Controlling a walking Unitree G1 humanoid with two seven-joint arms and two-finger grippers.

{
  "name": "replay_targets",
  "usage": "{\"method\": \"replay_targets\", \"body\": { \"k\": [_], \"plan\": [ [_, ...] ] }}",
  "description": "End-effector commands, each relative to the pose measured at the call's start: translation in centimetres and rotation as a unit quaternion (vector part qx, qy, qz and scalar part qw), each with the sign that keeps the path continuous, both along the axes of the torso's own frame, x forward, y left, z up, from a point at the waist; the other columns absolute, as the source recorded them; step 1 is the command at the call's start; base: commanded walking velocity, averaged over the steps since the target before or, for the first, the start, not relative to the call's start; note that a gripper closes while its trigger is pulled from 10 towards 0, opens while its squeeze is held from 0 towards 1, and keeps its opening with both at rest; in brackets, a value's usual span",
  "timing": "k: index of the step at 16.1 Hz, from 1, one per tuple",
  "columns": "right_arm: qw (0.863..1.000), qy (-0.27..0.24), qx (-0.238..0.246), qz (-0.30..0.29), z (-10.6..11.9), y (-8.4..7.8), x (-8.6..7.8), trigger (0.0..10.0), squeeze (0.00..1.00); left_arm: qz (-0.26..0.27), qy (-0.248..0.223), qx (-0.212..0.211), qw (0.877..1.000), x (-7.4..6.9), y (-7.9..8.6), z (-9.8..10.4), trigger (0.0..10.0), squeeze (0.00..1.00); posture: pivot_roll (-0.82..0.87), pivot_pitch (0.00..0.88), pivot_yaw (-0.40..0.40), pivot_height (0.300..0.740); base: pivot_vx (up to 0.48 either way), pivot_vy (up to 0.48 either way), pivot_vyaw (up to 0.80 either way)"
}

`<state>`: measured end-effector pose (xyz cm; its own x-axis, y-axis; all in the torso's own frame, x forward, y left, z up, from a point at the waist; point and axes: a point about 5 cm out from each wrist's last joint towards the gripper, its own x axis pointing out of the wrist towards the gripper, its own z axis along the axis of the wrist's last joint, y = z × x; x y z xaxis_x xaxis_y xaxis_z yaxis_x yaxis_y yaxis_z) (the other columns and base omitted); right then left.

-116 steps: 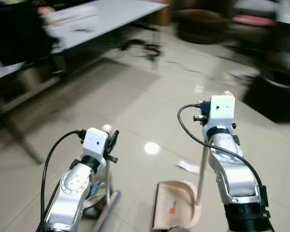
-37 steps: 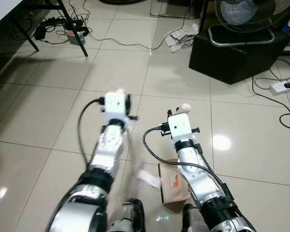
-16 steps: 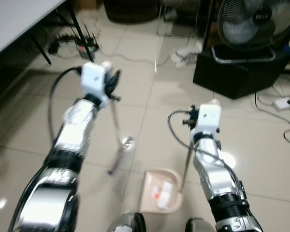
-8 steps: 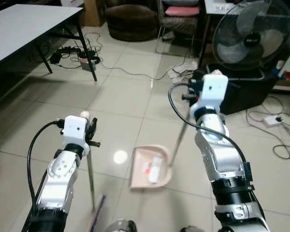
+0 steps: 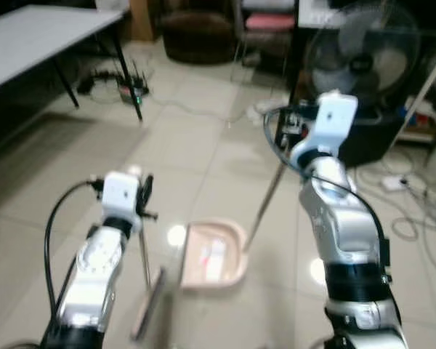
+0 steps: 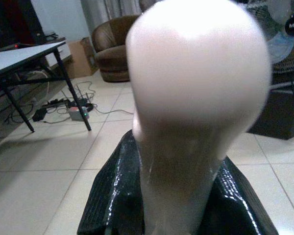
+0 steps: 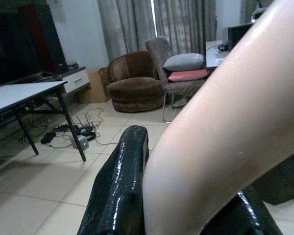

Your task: Sweep floor

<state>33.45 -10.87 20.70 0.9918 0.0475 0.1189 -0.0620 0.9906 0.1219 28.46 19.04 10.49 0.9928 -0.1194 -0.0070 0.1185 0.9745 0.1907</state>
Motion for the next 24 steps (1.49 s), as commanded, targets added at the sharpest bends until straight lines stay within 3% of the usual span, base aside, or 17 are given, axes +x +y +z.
{"method": "replay_targets", "body": {
  "k": [1,5,11,24],
  "plan": [
    [0.999,-0.032,0.013,0.017,2.0,0.4,-0.2,10.0,0.0,-0.002,-0.013,0.01,1.0,0.1,-0.3,0.7,10.0,0.0,-0.11,0.0,0.077,0.74,0.0,-0.48,0.0],
    [0.998,-0.038,-0.014,0.048,3.1,1.0,-0.5,10.0,0.0,0.013,0.011,0.003,1.0,-0.9,0.0,-0.3,10.0,0.0,-0.1,0.0,0.066,0.74,0.0,-0.341,0.2],
    [0.996,-0.049,0.008,0.074,4.9,1.8,-0.7,10.0,0.0,0.013,0.036,0.043,0.998,-2.4,0.1,-1.8,10.0,0.0,-0.09,0.0,0.06,0.74,0.0,0.0,0.8],
    [0.992,-0.077,0.033,0.095,7.4,2.4,-1.2,10.0,0.0,-0.001,0.014,0.03,0.999,-2.3,-0.7,-1.0,10.0,0.0,-0.09,0.0,0.052,0.74,0.019,0.0,0.8]
  ]
}}
